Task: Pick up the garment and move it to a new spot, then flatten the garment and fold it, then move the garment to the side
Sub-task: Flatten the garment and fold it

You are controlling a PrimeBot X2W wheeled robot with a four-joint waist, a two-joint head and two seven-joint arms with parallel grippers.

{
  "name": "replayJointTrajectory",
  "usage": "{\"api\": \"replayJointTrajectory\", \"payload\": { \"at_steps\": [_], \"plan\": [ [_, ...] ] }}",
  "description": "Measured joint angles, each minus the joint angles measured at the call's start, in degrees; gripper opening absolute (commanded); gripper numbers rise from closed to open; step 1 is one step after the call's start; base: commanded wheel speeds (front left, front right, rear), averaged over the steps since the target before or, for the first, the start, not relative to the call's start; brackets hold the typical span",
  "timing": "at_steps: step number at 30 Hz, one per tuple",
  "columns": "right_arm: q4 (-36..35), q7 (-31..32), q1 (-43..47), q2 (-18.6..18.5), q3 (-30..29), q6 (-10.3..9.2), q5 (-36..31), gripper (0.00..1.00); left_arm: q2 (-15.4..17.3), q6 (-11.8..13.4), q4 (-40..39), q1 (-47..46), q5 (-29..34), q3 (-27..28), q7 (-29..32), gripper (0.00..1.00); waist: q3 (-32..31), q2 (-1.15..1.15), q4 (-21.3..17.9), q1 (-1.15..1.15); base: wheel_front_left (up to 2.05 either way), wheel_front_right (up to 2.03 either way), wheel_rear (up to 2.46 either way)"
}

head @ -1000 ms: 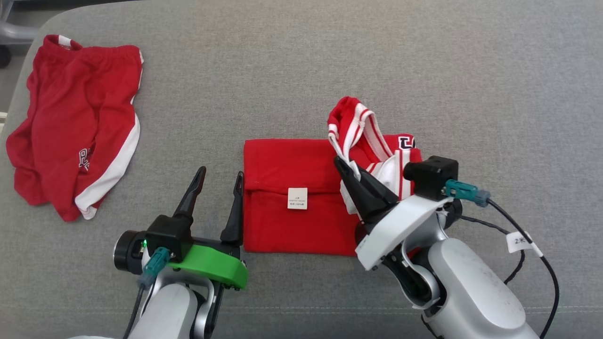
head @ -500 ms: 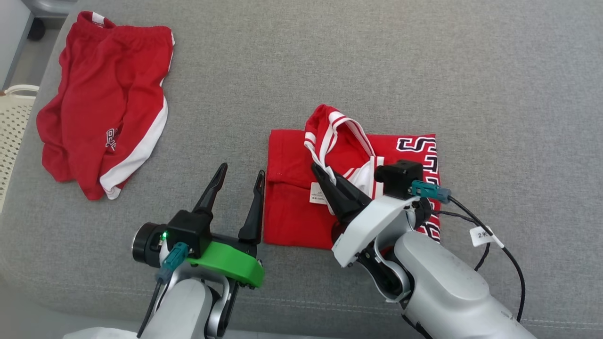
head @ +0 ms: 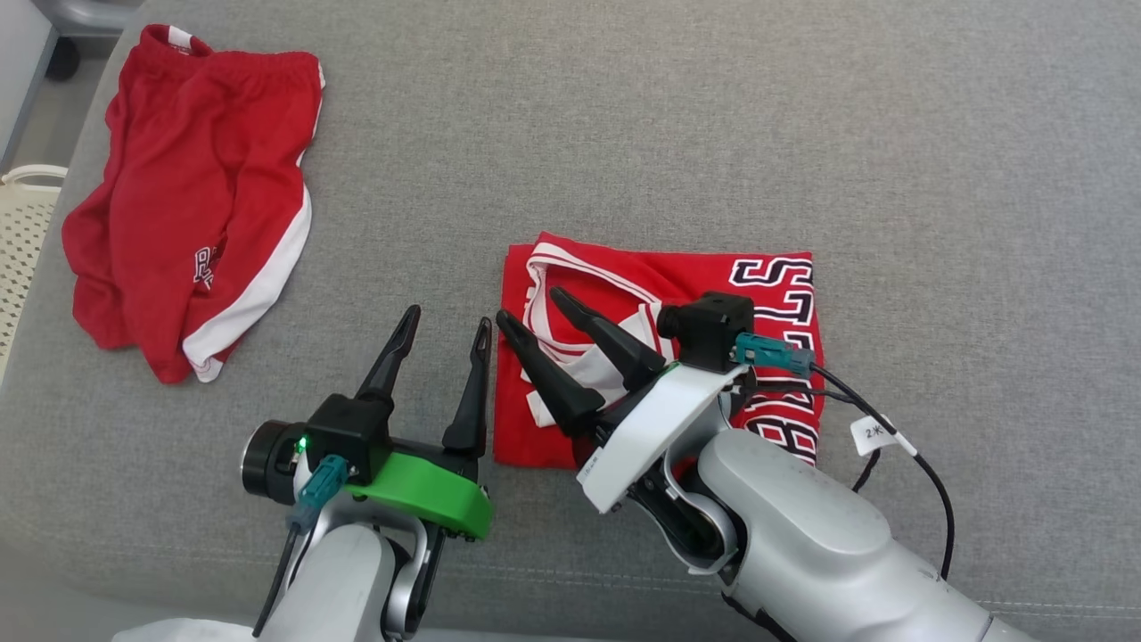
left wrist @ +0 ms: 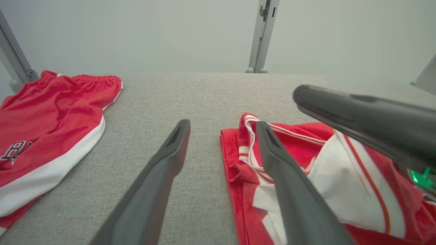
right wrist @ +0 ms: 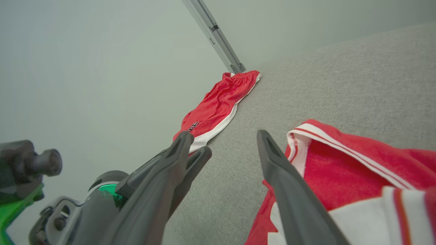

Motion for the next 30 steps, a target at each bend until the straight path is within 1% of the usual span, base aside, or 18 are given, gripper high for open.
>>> {"api": "replayJointTrajectory", "payload": {
  "at_steps": [4,6,8,11,15,16,17,23,28,30],
  "plan": [
    [-5.65,-0.34,0.10,0.00,-0.13,0.00,0.00,1.00,0.16,0.20,-0.08,0.21,0.18,0.87,0.00,1.00,-0.50,0.00,-1.09,0.00,0.00,0.00,0.00],
    [-8.93,-0.41,0.93,-0.15,-1.46,0.01,-0.58,1.00,0.36,0.24,-0.09,0.60,0.33,1.25,0.00,1.00,-0.90,0.00,-1.65,0.00,0.00,0.00,0.00],
    [-12.67,-0.43,2.31,-1.27,-4.90,0.01,-2.59,1.00,0.59,0.42,-0.21,0.82,0.43,1.68,0.00,1.00,-1.35,0.00,-2.24,0.00,0.00,0.00,0.00],
    [-17.06,-0.58,5.50,-3.93,-12.13,0.01,-7.47,1.00,1.27,0.89,-1.00,0.97,0.80,2.45,0.00,1.00,-2.11,0.00,-3.05,0.00,0.00,0.00,0.00],
    [-20.96,-0.59,10.76,-5.45,-21.11,0.00,-12.51,1.00,2.34,1.59,-1.98,1.45,1.14,3.59,0.00,1.00,-3.13,0.00,-4.09,0.00,0.00,0.00,0.00],
    [-21.57,-0.59,11.89,-5.72,-22.98,0.00,-13.54,1.00,2.52,1.77,-2.19,1.78,1.25,3.83,0.00,1.00,-3.41,0.00,-4.31,0.00,0.00,0.00,0.00],
    [-21.57,-0.59,11.89,-5.72,-22.98,0.00,-13.54,1.00,2.52,1.77,-2.19,1.78,1.25,3.83,0.00,1.00,-3.41,0.00,-4.31,0.00,0.00,0.00,0.00],
    [-23.47,-0.59,18.19,-6.83,-33.26,0.00,-20.54,1.00,4.01,2.75,-3.57,3.07,1.48,5.63,0.00,1.00,-5.29,0.00,-5.53,0.00,0.00,0.00,0.00],
    [-22.82,-0.58,22.62,-8.57,-38.80,0.01,-26.83,1.00,5.02,3.90,-4.98,4.52,1.48,7.15,0.00,1.00,-6.99,0.00,-6.26,0.00,0.00,0.00,0.00],
    [-22.46,-0.59,24.35,-8.57,-40.22,0.00,-28.53,1.00,5.41,4.28,-5.37,5.21,1.47,7.64,0.00,1.00,-7.68,0.00,-6.45,0.00,0.00,0.00,0.00]
  ]
}}
